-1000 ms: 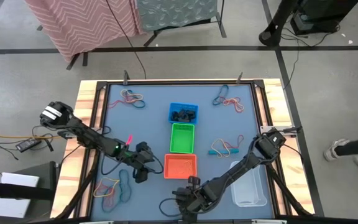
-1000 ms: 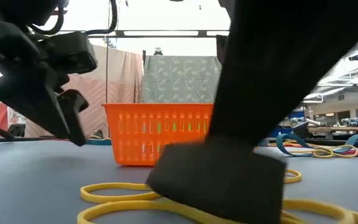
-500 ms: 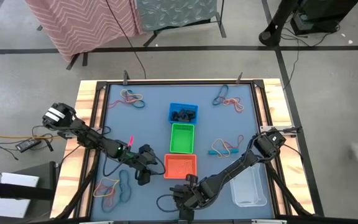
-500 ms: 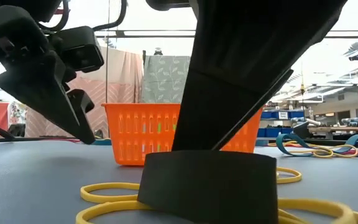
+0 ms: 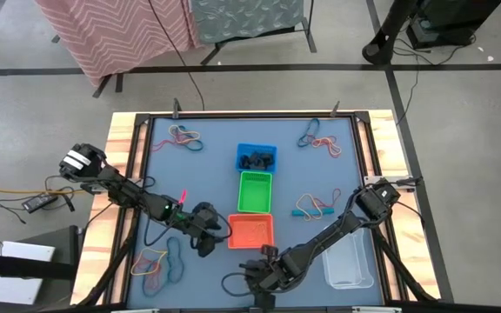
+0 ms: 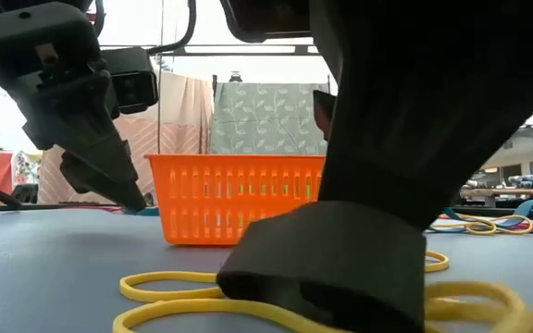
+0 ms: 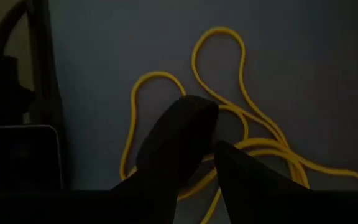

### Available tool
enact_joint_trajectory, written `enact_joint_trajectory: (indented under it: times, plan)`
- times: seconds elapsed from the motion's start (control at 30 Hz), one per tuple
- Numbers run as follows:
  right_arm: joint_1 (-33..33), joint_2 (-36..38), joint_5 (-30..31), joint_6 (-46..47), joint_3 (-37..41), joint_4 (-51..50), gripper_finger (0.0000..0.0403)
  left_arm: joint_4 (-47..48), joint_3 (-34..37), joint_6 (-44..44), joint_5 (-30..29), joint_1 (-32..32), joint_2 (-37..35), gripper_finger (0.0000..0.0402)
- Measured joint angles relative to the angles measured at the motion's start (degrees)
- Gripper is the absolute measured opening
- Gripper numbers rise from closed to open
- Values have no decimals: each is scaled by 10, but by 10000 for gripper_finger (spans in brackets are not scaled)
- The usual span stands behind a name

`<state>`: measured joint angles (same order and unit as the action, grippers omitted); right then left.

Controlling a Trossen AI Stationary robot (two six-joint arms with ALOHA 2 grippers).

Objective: Sort rubber bands into baskets
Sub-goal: Put the black rubber band into the blue bin

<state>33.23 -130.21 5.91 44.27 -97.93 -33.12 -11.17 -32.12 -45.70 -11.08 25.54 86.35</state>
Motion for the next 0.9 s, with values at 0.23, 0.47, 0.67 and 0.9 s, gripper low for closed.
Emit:
enact_joint_trajectory:
  times: [0.23,0.47,0.67,0.9]
  plan:
    - [0,2,18,10,6,23,58,-17,0,-17,-11,0,0,241]
    - [4,4,5,-4,-15,37,9,-18,0,-20,-18,0,0,241]
    - [5,48,23,-35,-24,13,5,-14,0,-28,-21,0,0,241]
    - [-8,149,95,-83,-25,-96,2,-13,0,-61,34,-11,0,241]
